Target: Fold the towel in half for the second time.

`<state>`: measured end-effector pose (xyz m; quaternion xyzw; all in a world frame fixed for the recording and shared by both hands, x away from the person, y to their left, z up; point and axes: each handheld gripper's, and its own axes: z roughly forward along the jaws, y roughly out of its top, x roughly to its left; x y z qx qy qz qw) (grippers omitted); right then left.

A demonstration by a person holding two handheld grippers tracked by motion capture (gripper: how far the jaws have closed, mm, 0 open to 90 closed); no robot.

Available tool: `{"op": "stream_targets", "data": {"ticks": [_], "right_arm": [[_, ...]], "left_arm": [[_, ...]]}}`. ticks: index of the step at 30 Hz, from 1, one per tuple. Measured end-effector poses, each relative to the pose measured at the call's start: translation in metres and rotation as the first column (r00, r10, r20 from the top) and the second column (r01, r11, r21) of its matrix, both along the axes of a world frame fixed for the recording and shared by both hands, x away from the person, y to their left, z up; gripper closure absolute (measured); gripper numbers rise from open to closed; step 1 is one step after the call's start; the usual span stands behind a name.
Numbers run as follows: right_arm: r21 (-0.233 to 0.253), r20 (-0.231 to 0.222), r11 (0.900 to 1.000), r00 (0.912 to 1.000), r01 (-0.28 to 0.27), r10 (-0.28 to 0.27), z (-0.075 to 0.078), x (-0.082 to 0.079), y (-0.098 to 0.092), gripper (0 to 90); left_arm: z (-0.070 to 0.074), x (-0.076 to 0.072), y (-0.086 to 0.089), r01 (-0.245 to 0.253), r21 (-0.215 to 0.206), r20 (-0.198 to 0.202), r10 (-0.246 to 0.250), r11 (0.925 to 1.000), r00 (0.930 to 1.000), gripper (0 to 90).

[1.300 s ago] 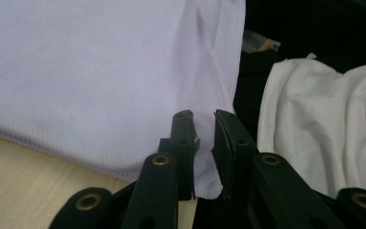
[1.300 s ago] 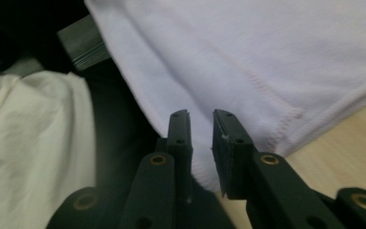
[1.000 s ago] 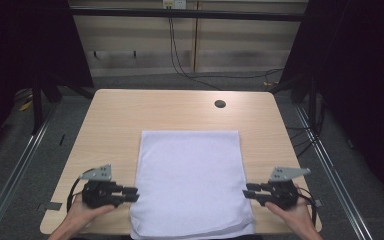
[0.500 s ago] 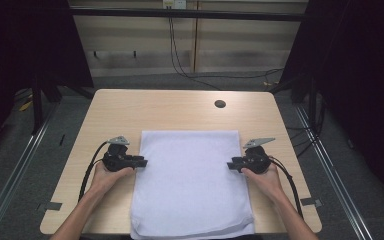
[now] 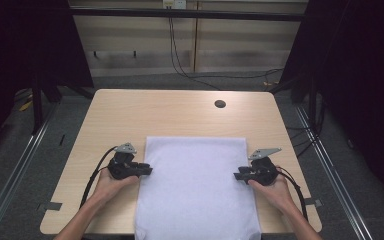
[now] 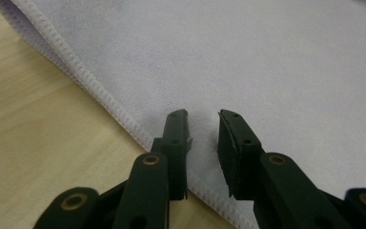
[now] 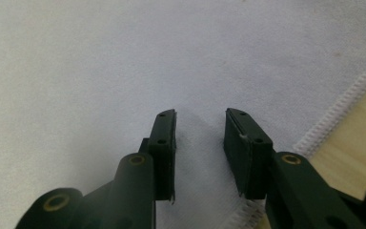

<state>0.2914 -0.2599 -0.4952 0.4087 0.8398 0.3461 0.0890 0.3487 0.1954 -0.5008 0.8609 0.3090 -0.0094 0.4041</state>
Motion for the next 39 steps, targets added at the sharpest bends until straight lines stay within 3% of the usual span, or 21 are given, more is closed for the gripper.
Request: {"op": "stream_targets", "data": {"ticks": [9,15,18,20,23,26,28,30,31,32,34,36,39], "right_arm": [[0.049,-0.052,0.998,0.9978,-0.038,0.041,0.002,-0.037,-0.009,64.7],[0.034,-0.061,0.998,0.9961,-0.061,0.063,0.004,-0.066,-0.007,64.8],[0.030,-0.082,0.996,0.9934,-0.079,0.081,0.006,-0.072,-0.006,62.7],[0.021,-0.069,0.997,0.9943,-0.080,0.081,0.009,-0.071,-0.005,58.2],[0.049,-0.021,0.997,0.9981,-0.057,0.058,0.019,-0.055,-0.010,57.9],[0.056,0.029,0.998,0.9996,-0.009,0.007,0.027,-0.027,-0.019,58.3],[0.070,0.034,0.997,0.9991,0.021,-0.024,0.027,-0.007,-0.026,58.3],[0.060,0.040,0.997,0.9979,0.048,-0.051,0.025,0.012,-0.031,58.9],[0.060,0.040,0.997,0.9979,0.048,-0.051,0.025,0.012,-0.031,58.9],[0.056,0.059,0.996,0.9955,0.071,-0.074,0.024,0.025,-0.034,58.9],[0.082,0.045,0.994,0.9959,0.075,-0.079,0.021,0.037,-0.035,57.9],[0.089,0.010,0.994,0.9977,0.065,-0.067,0.015,0.044,-0.034,55.8],[0.055,-0.018,0.996,0.9976,0.068,-0.067,0.005,0.047,-0.031,54.6]], "left_arm": [[0.004,-0.038,0.000,0.068,0.005,-0.037,-0.068,0.9977,0.9970,67.5],[0.007,-0.070,0.004,0.124,0.020,-0.054,-0.123,0.9921,0.9910,67.4],[0.010,-0.076,0.004,0.141,0.024,-0.053,-0.139,0.9897,0.9888,65.0],[0.011,-0.075,0.004,0.143,0.022,-0.060,-0.141,0.9895,0.9882,64.6],[0.017,-0.051,0.006,0.094,0.002,-0.024,-0.094,0.9956,0.9953,63.6],[0.023,-0.023,0.009,0.029,-0.013,-0.004,-0.029,0.9995,0.9996,63.4],[0.024,-0.004,0.010,-0.010,-0.016,0.014,0.010,0.9998,0.9999,63.4],[0.022,0.012,0.012,-0.041,-0.029,0.002,0.041,0.9987,0.9992,62.8],[0.022,0.012,0.012,-0.041,-0.029,0.002,0.041,0.9987,0.9992,62.5],[0.019,0.023,0.012,-0.068,-0.042,-0.013,0.068,0.9968,0.9976,61.5],[0.016,0.033,0.011,-0.072,-0.035,-0.037,0.070,0.9968,0.9968,59.2],[0.011,0.036,0.010,-0.090,-0.028,-0.025,0.089,0.9956,0.9957,57.5],[0.008,0.039,0.009,-0.083,-0.026,-0.024,0.082,0.9963,0.9963,56.1]]}}
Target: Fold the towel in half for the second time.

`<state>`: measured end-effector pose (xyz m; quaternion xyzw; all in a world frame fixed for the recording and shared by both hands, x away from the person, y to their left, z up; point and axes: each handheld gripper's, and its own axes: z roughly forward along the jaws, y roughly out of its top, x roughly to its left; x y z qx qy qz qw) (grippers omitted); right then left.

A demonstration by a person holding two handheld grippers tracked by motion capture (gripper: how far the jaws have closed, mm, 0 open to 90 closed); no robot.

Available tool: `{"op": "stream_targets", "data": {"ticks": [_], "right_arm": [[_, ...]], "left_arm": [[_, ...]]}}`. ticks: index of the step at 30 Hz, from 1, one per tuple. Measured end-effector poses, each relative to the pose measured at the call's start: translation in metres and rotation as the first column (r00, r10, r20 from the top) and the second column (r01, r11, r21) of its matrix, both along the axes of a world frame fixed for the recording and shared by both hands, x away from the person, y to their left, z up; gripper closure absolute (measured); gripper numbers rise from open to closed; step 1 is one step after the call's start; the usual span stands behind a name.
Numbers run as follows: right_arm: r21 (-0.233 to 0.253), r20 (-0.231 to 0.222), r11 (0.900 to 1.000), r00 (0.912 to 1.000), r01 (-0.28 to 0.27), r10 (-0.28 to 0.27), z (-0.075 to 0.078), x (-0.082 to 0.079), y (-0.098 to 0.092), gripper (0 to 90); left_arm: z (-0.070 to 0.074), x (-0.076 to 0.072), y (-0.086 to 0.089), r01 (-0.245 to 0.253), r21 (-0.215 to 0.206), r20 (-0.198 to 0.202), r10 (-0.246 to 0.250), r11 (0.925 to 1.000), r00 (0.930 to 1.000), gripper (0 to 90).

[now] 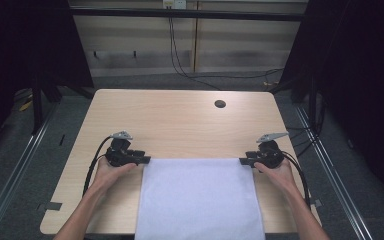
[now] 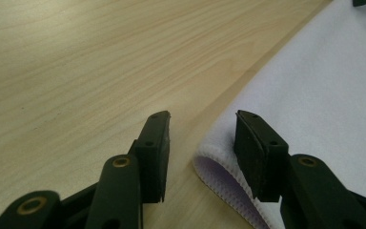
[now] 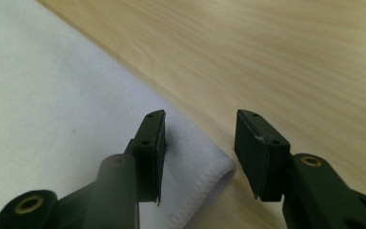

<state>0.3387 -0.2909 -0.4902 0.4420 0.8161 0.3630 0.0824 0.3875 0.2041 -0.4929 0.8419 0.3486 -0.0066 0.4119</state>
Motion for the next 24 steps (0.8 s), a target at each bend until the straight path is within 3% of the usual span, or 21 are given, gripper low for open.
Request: {"op": "stream_targets", "data": {"ticks": [5,7,12,16,21,24], "right_arm": [[-0.018,-0.012,1.000,0.9999,-0.009,0.009,-0.008,-0.001,-0.001,56.7],[-0.021,-0.016,1.000,0.9998,-0.014,0.014,-0.007,-0.003,-0.001,58.9],[0.011,-0.037,0.999,0.9986,-0.036,0.037,-0.007,-0.005,-0.003,76.6],[0.033,-0.049,0.998,0.9976,-0.047,0.048,-0.009,-0.004,-0.004,82.5],[0.048,-0.042,0.998,0.9983,-0.039,0.041,-0.008,-0.004,-0.005,85.2],[0.049,-0.034,0.998,0.9988,-0.032,0.034,-0.006,-0.005,-0.003,85.4]], "left_arm": [[-0.002,0.002,0.001,-0.003,0.014,0.010,0.003,0.9999,0.9999,52.1],[-0.003,0.004,0.000,0.015,0.040,0.017,-0.016,0.9991,0.9997,50.5],[-0.001,0.003,-0.004,0.061,0.022,0.035,-0.062,0.9979,0.9975,51.0],[-0.005,0.001,-0.006,0.107,0.050,-0.007,-0.107,0.9930,0.9943,53.5],[-0.006,-0.006,-0.001,0.143,0.036,-0.020,-0.143,0.9890,0.9896,80.2],[-0.003,-0.008,-0.002,0.149,0.037,-0.018,-0.148,0.9882,0.9888,85.9]]}}
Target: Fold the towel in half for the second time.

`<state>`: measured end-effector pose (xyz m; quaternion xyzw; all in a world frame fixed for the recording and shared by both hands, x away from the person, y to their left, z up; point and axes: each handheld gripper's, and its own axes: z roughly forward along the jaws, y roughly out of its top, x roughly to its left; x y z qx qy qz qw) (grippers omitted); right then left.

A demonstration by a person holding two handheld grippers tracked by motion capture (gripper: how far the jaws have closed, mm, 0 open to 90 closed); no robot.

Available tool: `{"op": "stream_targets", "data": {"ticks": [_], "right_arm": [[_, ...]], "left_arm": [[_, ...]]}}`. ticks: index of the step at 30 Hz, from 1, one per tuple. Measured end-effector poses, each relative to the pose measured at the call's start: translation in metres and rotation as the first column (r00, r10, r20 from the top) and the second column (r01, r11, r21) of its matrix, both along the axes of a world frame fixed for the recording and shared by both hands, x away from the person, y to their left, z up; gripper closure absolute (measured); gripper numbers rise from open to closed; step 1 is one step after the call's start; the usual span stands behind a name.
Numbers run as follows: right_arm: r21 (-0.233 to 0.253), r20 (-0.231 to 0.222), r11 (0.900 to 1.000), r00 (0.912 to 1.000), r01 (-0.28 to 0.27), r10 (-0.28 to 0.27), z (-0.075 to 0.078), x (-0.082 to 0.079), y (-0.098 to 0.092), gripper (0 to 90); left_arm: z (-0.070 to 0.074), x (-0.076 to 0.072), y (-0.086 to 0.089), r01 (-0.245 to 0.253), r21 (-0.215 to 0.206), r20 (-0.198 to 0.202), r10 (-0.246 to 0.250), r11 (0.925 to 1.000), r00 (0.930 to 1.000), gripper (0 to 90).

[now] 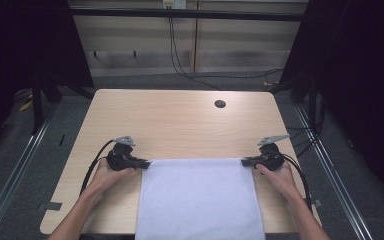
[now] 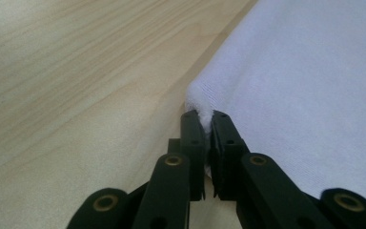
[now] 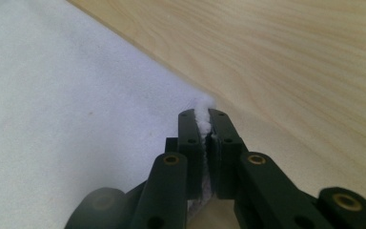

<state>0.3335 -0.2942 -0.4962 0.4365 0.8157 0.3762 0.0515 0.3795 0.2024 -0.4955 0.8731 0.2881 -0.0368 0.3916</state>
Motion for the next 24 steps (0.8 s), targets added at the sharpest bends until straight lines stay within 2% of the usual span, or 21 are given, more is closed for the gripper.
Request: {"op": "stream_targets", "data": {"ticks": [1,4,8,9,11,14,18,20,21,24], "right_arm": [[0.004,0.015,1.000,0.9999,0.007,-0.007,0.004,-0.001,0.000,85.5],[0.019,0.039,0.999,0.9988,0.028,-0.029,0.013,0.000,-0.002,85.5],[0.047,0.105,0.997,0.9926,0.056,-0.061,0.030,0.003,-0.005,85.8],[0.070,0.119,0.995,0.9902,0.066,-0.074,0.034,0.005,-0.006,85.9],[0.085,0.135,0.994,0.9871,0.076,-0.087,0.041,0.010,-0.006,86.4],[0.063,0.130,0.995,0.9874,0.083,-0.090,0.049,0.020,-0.005,86.6],[0.090,0.151,0.992,0.9831,0.091,-0.104,0.063,0.034,-0.007,86.6],[0.093,0.153,0.991,0.9823,0.094,-0.107,0.065,0.036,-0.008,86.7],[0.098,0.161,0.989,0.9794,0.107,-0.122,0.072,0.043,-0.009,86.7],[0.110,0.178,0.987,0.9742,0.121,-0.139,0.080,0.049,-0.012,86.6]], "left_arm": [[0.002,-0.001,0.000,-0.009,0.000,0.009,0.009,1.0000,0.9999,86.4],[0.013,-0.002,0.001,-0.047,-0.042,0.059,0.050,0.9980,0.9970,86.4],[0.027,0.006,0.004,-0.089,-0.089,0.088,0.097,0.9921,0.9914,86.7],[0.030,0.008,0.004,-0.094,-0.090,0.097,0.103,0.9914,0.9900,86.8],[0.035,0.015,0.005,-0.106,-0.094,0.103,0.116,0.9898,0.9878,86.8],[0.042,0.027,0.003,-0.100,-0.087,0.089,0.108,0.9912,0.9902,87.0],[0.052,0.042,-0.001,-0.105,-0.062,0.083,0.110,0.9925,0.9905,87.1],[0.055,0.045,-0.002,-0.115,-0.068,0.087,0.121,0.9910,0.9889,87.1],[0.063,0.050,-0.002,-0.135,-0.092,0.102,0.145,0.9865,0.9842,87.1],[0.077,0.057,-0.002,-0.152,-0.102,0.132,0.164,0.9832,0.9775,87.1]]}}
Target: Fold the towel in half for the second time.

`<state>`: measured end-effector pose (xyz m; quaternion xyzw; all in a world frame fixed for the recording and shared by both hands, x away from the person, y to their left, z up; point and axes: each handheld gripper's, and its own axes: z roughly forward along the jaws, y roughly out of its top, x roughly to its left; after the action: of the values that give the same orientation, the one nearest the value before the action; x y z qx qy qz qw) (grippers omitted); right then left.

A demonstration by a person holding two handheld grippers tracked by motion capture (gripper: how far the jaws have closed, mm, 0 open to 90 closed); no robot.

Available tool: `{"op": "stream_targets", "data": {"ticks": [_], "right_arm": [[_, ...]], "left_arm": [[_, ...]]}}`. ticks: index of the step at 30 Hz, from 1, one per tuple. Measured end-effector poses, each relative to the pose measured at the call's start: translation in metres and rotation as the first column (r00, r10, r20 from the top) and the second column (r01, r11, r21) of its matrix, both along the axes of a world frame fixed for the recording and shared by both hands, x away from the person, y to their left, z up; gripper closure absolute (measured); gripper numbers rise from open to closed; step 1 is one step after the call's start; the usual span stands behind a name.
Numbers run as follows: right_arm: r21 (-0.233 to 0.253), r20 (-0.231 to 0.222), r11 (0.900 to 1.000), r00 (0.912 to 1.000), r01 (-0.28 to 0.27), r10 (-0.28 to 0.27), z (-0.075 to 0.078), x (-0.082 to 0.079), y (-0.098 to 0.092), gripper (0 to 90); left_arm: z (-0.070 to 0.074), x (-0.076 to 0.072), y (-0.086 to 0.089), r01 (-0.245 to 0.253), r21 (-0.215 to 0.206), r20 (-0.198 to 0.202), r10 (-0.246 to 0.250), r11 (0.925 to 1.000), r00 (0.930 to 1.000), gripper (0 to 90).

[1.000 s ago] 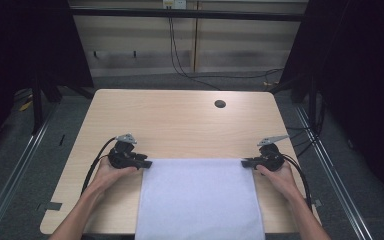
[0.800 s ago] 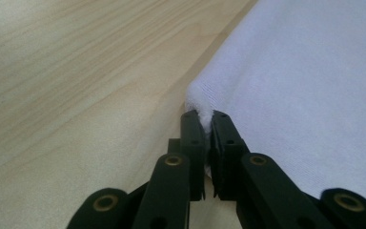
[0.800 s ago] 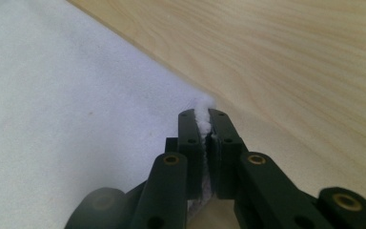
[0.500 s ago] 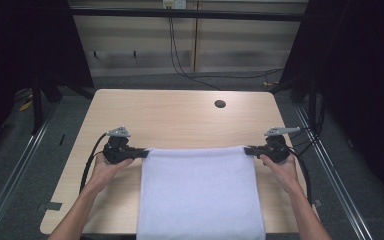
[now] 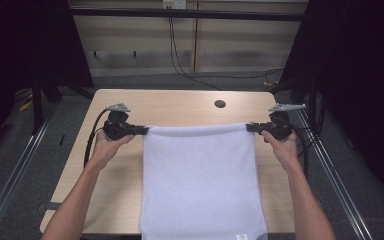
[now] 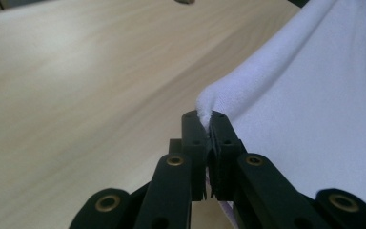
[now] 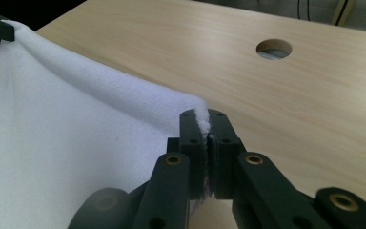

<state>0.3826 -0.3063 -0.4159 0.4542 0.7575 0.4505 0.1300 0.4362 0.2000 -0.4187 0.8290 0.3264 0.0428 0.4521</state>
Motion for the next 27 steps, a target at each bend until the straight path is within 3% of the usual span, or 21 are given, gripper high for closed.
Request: {"op": "stream_targets", "data": {"ticks": [2,5,8,12,16,20,23,25,27], "right_arm": [[0.008,0.012,1.000,0.9999,0.008,-0.008,0.005,0.003,-0.002,86.7],[0.015,0.023,1.000,0.9995,0.023,-0.023,0.012,0.008,-0.005,86.8],[0.023,0.033,0.999,0.9988,0.036,-0.037,0.018,0.011,-0.009,86.8],[0.041,0.064,0.999,0.9973,0.035,-0.037,0.024,0.007,-0.015,86.8],[0.040,0.089,0.999,0.9959,0.011,-0.014,0.027,-0.005,-0.017,86.8],[0.043,0.115,0.999,0.9932,-0.025,0.020,0.035,-0.021,-0.018,86.7],[0.011,0.136,0.998,0.9891,-0.059,0.057,0.043,-0.036,-0.012,86.7],[0.003,0.144,0.997,0.9866,-0.078,0.077,0.045,-0.048,-0.010,86.7],[0.002,0.150,0.995,0.9840,-0.097,0.096,0.043,-0.063,-0.011,86.7]], "left_arm": [[0.007,0.004,-0.001,-0.021,-0.032,0.021,0.021,0.9993,0.9996,87.2],[0.014,0.011,-0.006,-0.026,-0.024,0.041,0.027,0.9994,0.9988,87.2],[0.020,0.016,-0.010,-0.036,-0.043,0.060,0.039,0.9984,0.9975,87.2],[0.031,0.012,-0.015,-0.010,-0.066,0.092,0.016,0.9978,0.9956,87.1],[0.031,-0.004,-0.012,0.028,-0.078,0.101,-0.020,0.9966,0.9947,87.1],[0.033,-0.026,-0.002,0.029,-0.055,0.126,-0.022,0.9980,0.9918,87.2],[0.037,-0.045,0.000,0.056,-0.058,0.149,-0.047,0.9967,0.9877,87.1],[0.034,-0.057,0.003,0.075,-0.066,0.157,-0.064,0.9950,0.9856,87.1],[0.026,-0.071,0.004,0.086,-0.038,0.166,-0.079,0.9956,0.9830,87.1]]}}
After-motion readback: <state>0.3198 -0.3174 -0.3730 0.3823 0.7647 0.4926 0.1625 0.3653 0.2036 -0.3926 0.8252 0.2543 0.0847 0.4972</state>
